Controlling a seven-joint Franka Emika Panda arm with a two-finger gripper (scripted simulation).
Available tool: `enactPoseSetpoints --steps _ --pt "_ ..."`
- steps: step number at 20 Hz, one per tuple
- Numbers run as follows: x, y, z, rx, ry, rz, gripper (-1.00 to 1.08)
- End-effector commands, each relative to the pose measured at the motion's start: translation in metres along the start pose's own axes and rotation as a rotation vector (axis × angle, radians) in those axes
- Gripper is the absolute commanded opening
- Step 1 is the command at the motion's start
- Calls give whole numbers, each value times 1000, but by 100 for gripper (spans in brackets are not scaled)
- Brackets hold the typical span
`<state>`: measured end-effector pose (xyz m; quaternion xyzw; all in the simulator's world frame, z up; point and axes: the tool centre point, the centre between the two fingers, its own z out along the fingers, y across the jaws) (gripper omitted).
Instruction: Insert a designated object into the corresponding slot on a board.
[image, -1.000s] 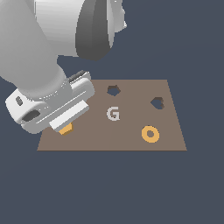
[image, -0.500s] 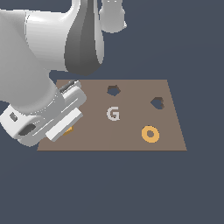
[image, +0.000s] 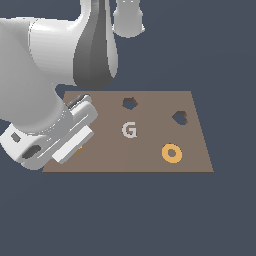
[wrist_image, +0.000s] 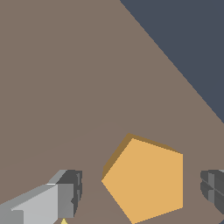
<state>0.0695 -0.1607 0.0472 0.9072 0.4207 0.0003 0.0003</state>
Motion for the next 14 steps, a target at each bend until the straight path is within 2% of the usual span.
enactPoseSetpoints --steps 1,6,7,14 --pt "0 0 7 1 -1 -1 100" --pt "0 0 17 1 0 -3 100" --pt "0 0 17 1 0 -3 -100" --pt "0 0 17 1 0 -3 -100"
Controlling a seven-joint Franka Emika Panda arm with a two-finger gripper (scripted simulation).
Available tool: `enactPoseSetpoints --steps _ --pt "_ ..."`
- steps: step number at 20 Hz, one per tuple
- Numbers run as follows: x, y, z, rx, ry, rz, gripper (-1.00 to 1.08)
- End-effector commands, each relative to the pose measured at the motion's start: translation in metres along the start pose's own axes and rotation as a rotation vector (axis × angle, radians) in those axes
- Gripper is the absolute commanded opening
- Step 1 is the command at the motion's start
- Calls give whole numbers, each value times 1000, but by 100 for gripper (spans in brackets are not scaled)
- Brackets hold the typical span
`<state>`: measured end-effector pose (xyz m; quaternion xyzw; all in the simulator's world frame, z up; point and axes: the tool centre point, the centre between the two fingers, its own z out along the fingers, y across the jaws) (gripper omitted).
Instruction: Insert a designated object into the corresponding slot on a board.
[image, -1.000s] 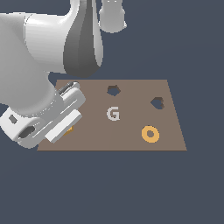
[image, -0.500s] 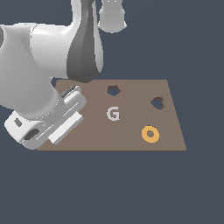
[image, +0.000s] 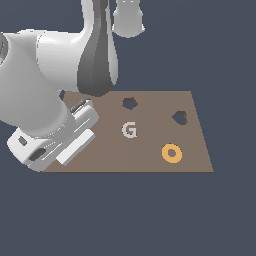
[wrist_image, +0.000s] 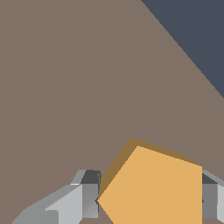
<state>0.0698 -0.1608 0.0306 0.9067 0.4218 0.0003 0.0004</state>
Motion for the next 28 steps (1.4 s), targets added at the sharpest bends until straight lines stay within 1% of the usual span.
enactPoseSetpoints --steps 1,10,16,22,28 --pt "0 0 1 1 0 0 -100" --pt "0 -1 -2 1 -1 2 -100" --pt "-3 -7 -3 1 -1 31 -100" --pt "-9 -22 -3 1 -1 99 -100" --pt "-17 -48 -4 0 -1 212 -100"
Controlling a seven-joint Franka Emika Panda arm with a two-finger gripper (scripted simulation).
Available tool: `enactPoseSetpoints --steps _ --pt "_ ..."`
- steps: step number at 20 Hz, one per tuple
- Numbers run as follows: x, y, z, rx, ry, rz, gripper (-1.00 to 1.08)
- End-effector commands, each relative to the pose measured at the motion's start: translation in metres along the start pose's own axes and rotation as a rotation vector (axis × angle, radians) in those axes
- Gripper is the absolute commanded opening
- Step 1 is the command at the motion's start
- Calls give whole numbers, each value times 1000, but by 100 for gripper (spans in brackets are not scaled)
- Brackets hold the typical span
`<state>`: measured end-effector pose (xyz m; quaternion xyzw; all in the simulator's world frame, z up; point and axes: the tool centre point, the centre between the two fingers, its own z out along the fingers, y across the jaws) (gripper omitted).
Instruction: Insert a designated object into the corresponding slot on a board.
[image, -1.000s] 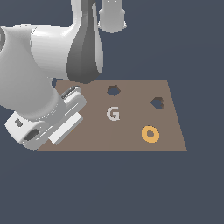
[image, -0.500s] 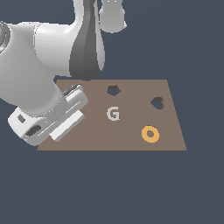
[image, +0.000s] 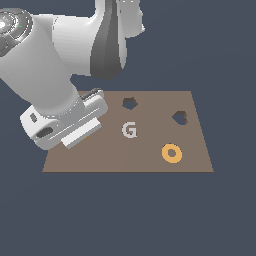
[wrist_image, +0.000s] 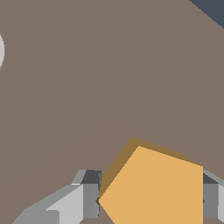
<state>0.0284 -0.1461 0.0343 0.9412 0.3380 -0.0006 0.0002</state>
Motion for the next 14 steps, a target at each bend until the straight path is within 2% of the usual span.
enactPoseSetpoints --steps 1,14 --pt "-5 -12 -1 -1 0 54 -100" --pt "-22 -99 -3 -2 0 427 -100"
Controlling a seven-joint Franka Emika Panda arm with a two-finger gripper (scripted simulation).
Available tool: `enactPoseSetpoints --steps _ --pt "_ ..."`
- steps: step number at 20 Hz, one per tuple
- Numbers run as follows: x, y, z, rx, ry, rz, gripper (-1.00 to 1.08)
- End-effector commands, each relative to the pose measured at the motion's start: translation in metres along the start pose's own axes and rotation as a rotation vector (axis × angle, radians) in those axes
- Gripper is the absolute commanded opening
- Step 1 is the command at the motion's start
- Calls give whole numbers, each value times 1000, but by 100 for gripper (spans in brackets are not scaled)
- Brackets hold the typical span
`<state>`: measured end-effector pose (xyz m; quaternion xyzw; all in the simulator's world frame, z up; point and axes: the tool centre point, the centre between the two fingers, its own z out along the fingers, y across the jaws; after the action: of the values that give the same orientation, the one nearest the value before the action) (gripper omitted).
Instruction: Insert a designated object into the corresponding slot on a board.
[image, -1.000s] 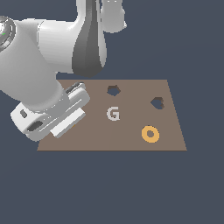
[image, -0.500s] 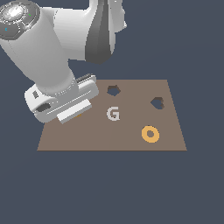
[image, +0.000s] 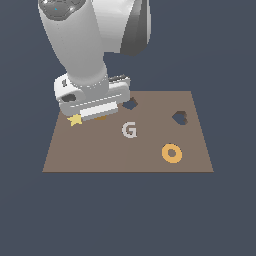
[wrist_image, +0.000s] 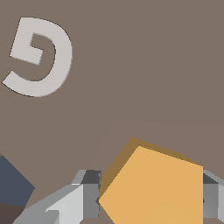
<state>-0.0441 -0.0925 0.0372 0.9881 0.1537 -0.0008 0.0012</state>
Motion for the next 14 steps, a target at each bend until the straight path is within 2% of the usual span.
enactPoseSetpoints --steps 1,14 --pt "-7 -16 -1 0 1 75 -100" --pt "-18 -84 -3 -1 0 360 -100"
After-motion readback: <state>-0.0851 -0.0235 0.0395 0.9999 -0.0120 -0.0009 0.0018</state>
